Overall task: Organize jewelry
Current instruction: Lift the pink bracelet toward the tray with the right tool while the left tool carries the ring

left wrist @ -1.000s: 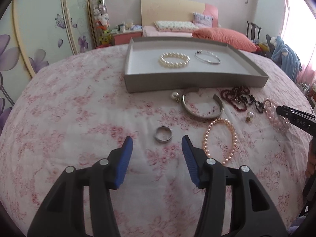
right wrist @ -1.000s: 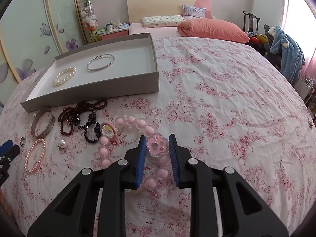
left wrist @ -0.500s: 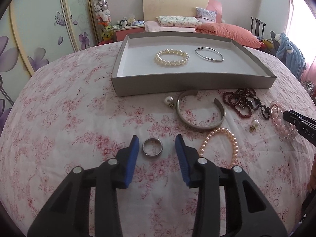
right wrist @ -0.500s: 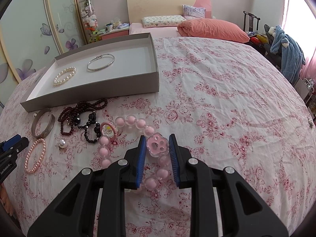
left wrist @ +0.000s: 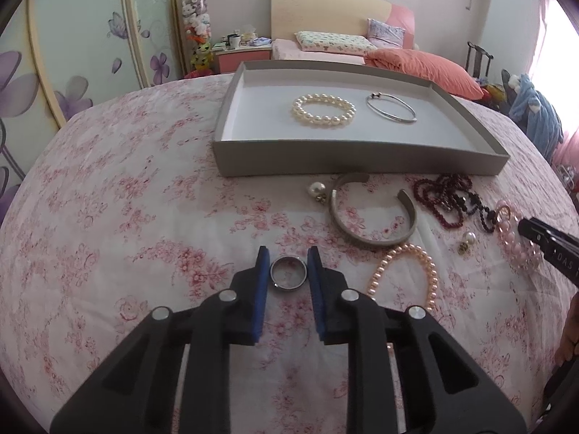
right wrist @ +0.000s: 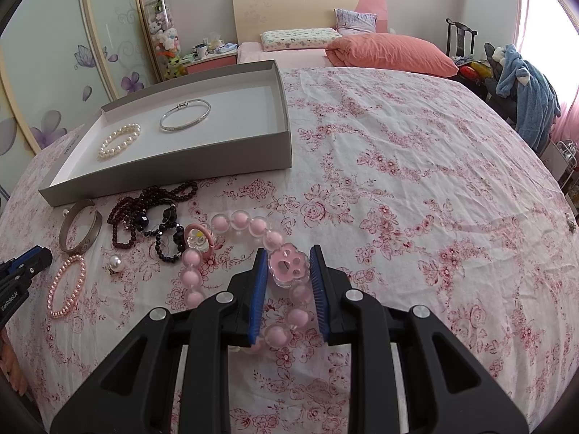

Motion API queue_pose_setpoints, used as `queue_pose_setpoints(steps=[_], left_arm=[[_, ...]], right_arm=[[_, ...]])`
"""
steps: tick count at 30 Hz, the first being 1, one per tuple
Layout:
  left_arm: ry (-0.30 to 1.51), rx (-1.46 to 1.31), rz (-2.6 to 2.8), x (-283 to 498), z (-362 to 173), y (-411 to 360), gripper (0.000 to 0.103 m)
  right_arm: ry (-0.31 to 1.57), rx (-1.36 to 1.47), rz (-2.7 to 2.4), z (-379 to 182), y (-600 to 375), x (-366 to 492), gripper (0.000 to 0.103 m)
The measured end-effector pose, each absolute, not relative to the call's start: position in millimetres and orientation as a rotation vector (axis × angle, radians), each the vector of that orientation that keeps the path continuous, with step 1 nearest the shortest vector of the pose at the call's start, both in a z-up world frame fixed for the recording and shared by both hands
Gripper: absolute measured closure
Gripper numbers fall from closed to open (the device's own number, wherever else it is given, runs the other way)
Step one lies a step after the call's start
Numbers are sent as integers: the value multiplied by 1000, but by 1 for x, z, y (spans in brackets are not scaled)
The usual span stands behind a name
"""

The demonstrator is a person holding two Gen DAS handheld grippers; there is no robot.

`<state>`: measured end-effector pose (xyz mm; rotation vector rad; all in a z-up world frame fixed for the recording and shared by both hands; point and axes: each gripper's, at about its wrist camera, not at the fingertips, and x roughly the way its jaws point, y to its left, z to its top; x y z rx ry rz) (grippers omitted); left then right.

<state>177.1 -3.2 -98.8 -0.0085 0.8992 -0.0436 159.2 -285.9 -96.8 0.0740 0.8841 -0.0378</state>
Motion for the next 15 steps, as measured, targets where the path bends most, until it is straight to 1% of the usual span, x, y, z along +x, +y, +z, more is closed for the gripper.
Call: queue_pose_setpoints(steps=[15], left_arm=[[900, -16, -34, 178, -100, 2, 80]], right_arm=[[884, 77, -36, -97, -286, 160, 77]])
